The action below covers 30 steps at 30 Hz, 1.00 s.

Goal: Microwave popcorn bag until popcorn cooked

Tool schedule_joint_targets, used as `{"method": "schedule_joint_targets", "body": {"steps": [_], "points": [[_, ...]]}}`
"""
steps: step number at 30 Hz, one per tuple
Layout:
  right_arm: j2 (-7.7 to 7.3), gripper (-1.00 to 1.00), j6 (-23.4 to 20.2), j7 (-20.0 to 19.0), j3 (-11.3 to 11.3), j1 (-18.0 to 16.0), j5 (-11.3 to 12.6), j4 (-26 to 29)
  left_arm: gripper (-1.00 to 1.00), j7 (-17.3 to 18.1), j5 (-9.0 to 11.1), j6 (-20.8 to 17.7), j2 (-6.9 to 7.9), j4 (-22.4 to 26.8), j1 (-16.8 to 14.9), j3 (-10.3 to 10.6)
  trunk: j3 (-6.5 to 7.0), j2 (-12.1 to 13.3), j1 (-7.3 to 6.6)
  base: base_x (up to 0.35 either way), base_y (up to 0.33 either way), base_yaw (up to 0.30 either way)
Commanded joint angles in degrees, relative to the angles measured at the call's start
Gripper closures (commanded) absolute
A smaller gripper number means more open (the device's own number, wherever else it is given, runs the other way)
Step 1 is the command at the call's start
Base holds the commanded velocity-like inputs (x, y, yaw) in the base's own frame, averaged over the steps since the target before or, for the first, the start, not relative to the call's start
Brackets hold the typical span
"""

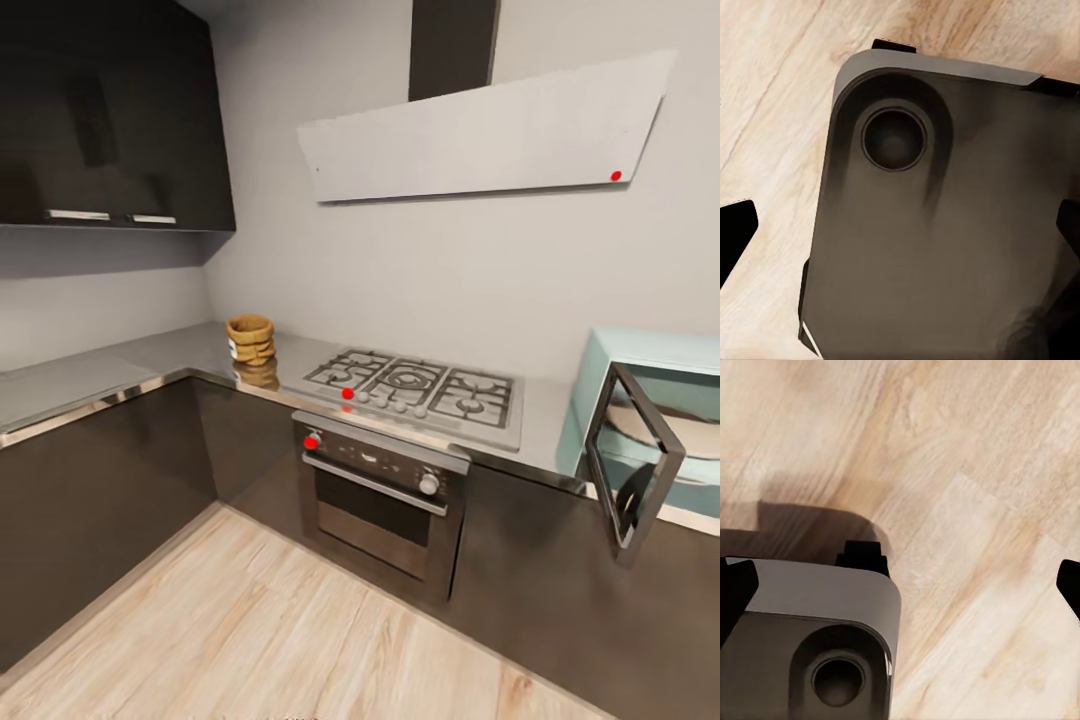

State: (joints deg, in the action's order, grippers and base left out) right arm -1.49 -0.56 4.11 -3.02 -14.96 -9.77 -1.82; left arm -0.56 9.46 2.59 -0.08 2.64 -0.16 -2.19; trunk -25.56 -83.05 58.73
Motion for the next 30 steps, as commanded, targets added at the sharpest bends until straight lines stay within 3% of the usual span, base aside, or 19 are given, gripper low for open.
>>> {"method": "schedule_joint_targets", "body": {"steps": [1,12,19,25,30], "points": [[0.0,-1.0,-0.1,0.2,-0.3,-0.1,-0.6,-0.1,-1.0,-0.1,0.2,0.1,-0.01,0.0,0.0,-0.2,-0.05,0.0,0.0,0.0,0.0,0.275],[0.0,-1.0,-0.1,0.2,-0.3,-0.1,-0.9,-0.1,-1.0,-0.1,0.2,0.1,-0.01,0.0,0.0,-0.2,-0.05,0.0,0.0,0.0,0.0,0.264],[-0.1,-1.0,-0.1,0.1,-0.3,-0.1,-1.0,-0.1,-1.0,-0.1,0.2,0.2,-0.01,0.0,0.0,-0.2,-0.05,0.0,0.0,0.0,0.0,0.029],[0.12,-1.0,-0.1,-0.2,-0.3,-0.1,-4.6,-0.1,-1.0,-0.1,0.3,0.1,-0.01,0.0,0.0,-0.2,-0.05,0.0,0.0,0.127,0.0,0.0],[0.16,-1.0,-0.3,-0.4,-0.3,-0.1,-5.1,-0.1,-1.0,-0.1,0.4,0.0,0.13,0.0,0.0,-0.1,-0.05,0.0,0.0,0.311,0.0,0.0]]}}
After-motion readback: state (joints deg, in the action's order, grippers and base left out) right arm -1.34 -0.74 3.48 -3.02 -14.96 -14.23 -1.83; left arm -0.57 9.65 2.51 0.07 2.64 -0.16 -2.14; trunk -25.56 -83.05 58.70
